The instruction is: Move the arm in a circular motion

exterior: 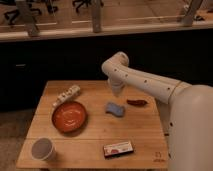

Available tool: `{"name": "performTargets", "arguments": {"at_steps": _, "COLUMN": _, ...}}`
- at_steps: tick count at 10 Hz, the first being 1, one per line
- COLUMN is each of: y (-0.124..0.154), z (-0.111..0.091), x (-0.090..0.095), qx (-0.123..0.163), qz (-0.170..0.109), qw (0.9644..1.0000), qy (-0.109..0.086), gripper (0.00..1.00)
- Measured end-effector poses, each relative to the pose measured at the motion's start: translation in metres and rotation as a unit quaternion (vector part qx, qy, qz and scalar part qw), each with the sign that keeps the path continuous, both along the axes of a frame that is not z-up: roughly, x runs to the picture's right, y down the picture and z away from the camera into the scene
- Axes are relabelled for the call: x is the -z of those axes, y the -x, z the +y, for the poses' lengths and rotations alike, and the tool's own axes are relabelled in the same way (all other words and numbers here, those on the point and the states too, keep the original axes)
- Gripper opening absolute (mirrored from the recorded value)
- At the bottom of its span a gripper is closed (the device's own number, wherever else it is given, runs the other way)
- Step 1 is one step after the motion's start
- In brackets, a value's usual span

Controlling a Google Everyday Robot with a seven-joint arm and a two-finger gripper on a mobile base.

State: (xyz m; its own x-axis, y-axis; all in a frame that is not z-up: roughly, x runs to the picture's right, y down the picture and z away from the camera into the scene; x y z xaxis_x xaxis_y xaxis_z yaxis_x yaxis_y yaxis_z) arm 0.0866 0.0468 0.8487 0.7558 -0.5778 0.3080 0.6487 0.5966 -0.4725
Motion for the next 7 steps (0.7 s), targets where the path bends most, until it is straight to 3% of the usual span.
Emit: {"name": "performTargets", "arguments": {"at_steps": 7, "y": -0.044, "z": 0.009, "x": 0.01, "qx": -0.021, "qz": 0.013, "qw": 0.9997, "qy": -0.003, "gripper": 0.0}}
